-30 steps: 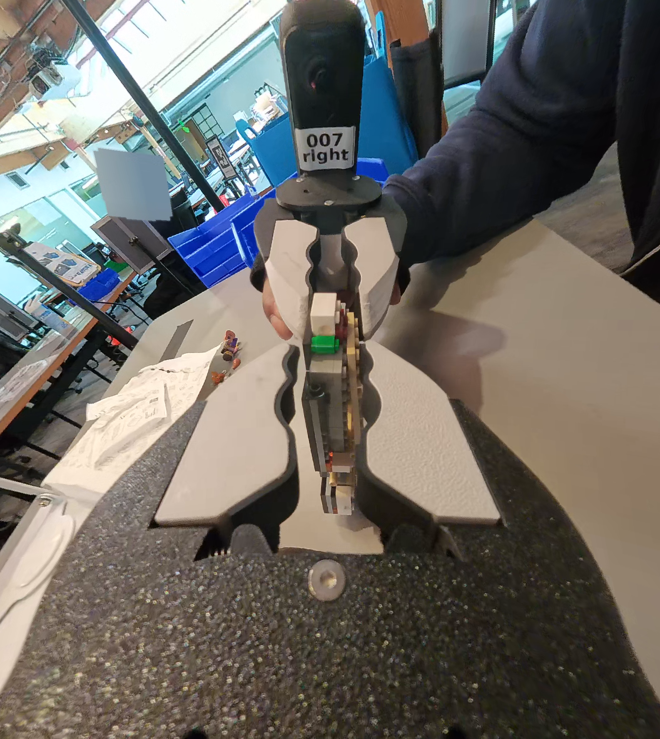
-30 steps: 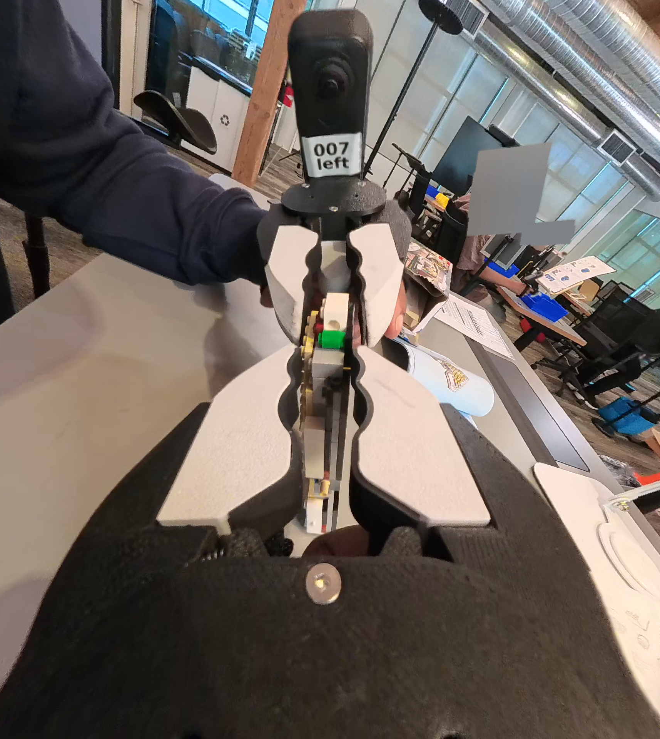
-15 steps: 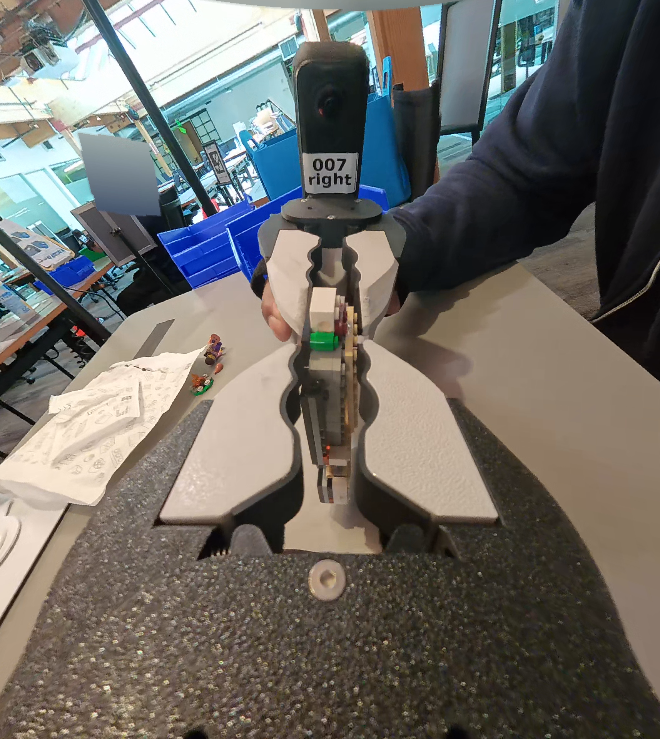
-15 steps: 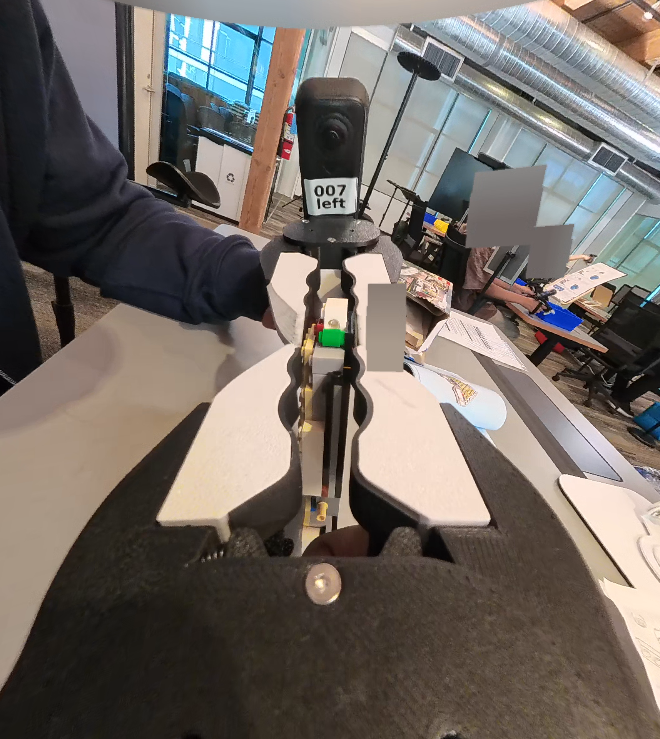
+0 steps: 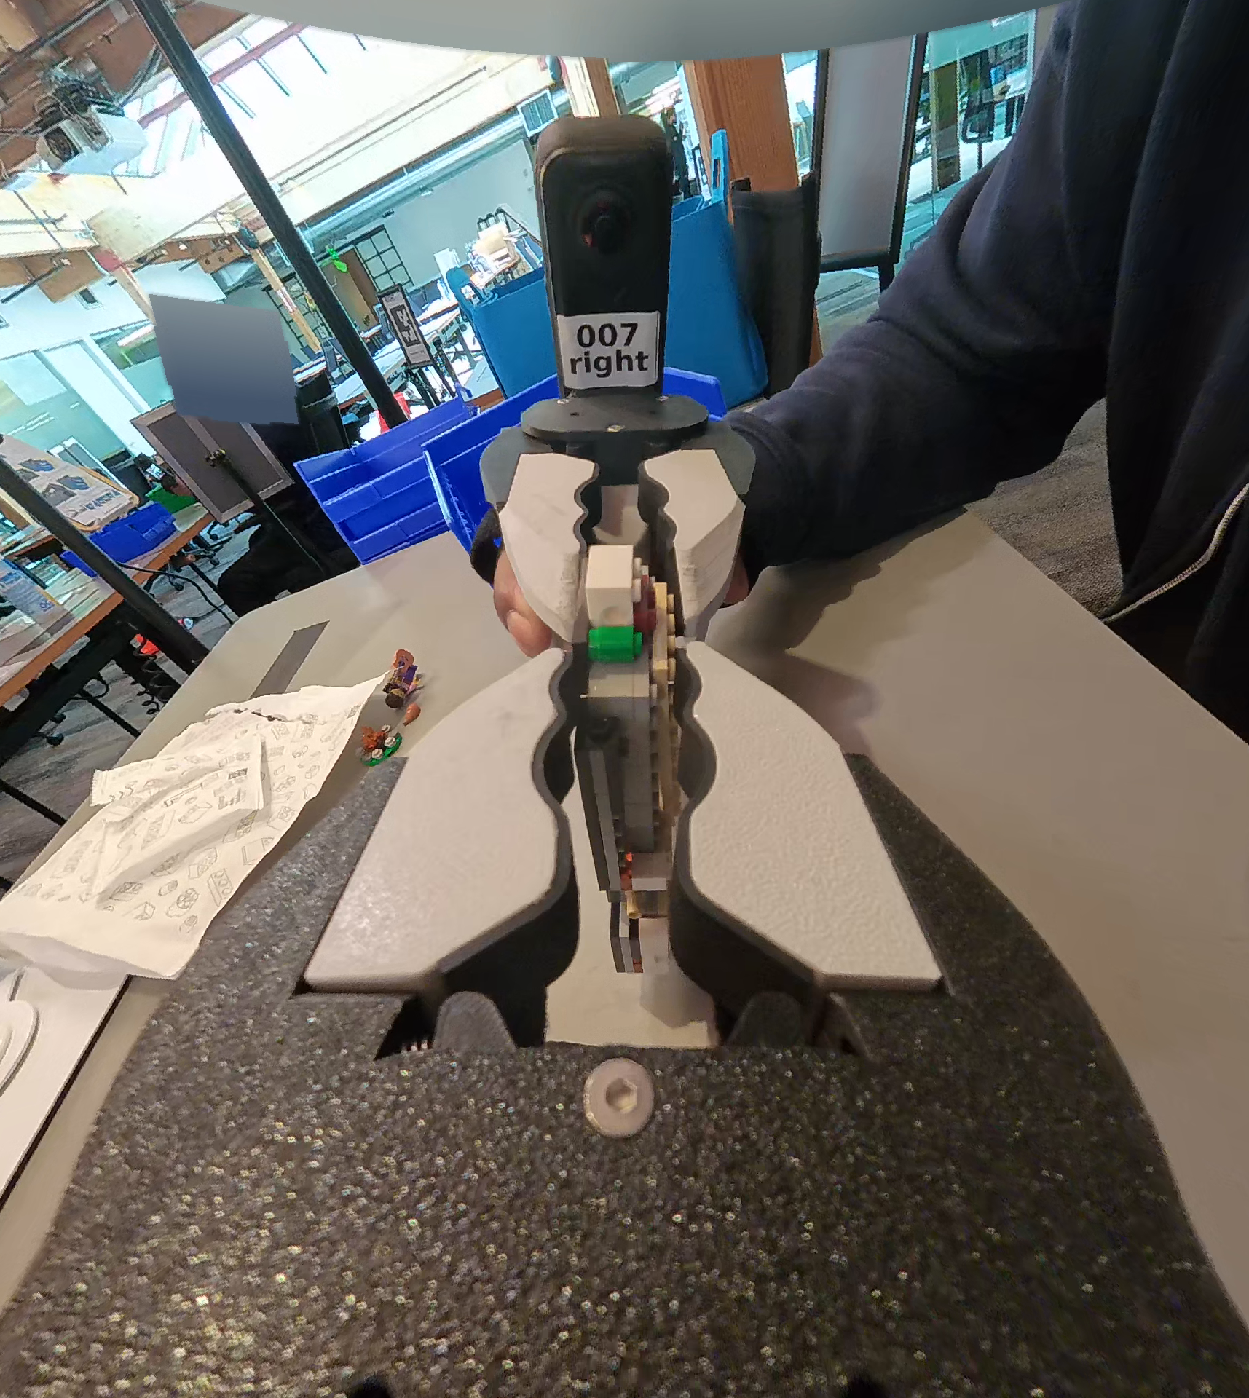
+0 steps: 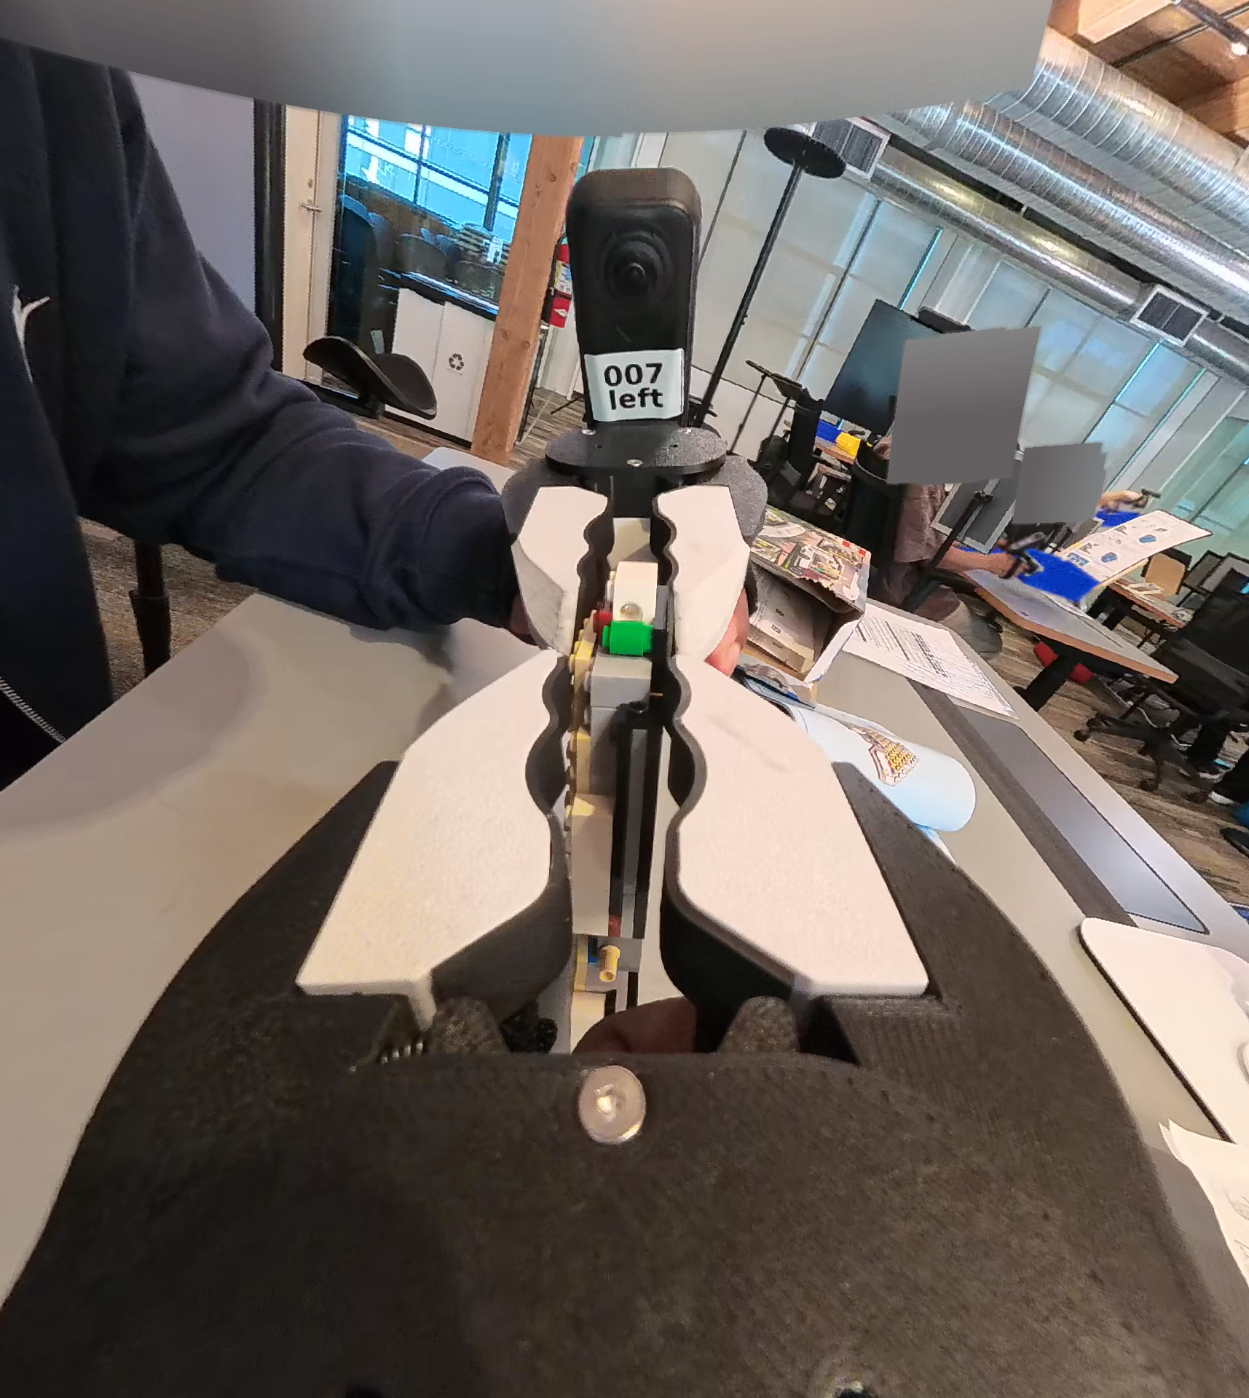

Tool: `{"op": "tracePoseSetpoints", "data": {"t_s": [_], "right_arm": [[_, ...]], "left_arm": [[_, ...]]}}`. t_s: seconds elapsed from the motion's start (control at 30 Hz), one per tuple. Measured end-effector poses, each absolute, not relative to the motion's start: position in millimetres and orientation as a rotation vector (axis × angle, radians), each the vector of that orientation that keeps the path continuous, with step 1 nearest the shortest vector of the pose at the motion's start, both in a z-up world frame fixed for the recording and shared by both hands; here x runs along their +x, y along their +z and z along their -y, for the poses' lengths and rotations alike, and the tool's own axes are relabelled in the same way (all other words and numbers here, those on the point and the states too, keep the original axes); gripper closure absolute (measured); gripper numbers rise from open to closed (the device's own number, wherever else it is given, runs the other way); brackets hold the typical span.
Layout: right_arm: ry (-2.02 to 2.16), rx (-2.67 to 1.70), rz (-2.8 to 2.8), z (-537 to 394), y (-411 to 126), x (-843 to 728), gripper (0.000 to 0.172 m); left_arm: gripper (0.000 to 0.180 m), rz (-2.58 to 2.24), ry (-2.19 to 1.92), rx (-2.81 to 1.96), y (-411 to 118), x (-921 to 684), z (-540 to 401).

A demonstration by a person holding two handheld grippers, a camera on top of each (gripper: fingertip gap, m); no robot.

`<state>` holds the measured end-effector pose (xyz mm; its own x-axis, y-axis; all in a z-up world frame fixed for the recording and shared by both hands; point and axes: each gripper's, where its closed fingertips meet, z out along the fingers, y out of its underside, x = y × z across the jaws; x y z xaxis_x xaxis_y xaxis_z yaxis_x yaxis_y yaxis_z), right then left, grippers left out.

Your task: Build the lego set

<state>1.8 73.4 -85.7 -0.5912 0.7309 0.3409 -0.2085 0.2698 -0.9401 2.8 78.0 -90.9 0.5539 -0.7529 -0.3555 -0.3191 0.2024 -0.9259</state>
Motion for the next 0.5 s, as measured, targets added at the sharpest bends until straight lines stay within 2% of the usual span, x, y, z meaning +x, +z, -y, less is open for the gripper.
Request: {"op": "tracePoseSetpoints", "data": {"t_s": [0.5], "right_arm": [[1.342, -0.425, 1.748, -69.8, -91.1, 2.5, 0.147]], "left_arm": [[0.157, -1.09, -0.292, -1.366, -96.5, 4.0, -74.1]]}}
